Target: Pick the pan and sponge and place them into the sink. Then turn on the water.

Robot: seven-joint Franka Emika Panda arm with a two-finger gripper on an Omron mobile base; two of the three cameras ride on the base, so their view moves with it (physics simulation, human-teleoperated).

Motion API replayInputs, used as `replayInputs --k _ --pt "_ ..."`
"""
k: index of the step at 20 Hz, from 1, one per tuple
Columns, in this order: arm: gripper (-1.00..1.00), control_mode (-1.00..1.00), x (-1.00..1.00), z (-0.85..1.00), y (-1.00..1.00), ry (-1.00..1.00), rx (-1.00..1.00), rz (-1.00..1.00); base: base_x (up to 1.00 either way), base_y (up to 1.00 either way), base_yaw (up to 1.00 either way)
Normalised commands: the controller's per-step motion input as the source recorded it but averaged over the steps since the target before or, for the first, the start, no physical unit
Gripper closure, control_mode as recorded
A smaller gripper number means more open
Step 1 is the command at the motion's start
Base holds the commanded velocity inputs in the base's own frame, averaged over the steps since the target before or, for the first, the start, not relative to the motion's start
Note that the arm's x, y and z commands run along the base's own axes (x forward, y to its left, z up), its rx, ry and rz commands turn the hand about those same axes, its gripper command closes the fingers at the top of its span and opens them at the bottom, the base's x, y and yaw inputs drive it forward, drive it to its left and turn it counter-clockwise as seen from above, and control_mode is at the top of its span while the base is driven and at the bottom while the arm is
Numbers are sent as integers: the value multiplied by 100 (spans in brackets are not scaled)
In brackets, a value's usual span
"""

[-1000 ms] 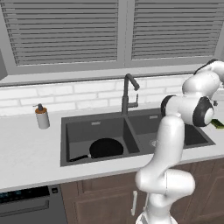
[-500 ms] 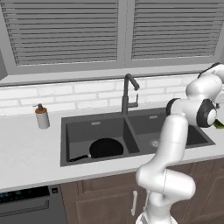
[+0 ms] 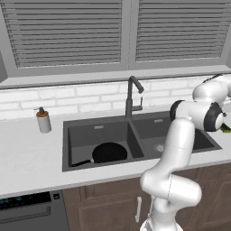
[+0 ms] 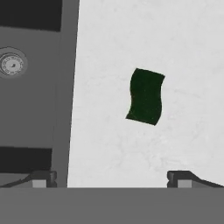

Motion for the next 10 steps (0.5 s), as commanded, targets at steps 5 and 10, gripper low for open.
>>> replayInputs --k 5,10 --pt "-100 -100 34 -11 -12 0 0 3 0 0 0" --pt "-100 -100 34 0 -52 0 8 6 0 0 0"
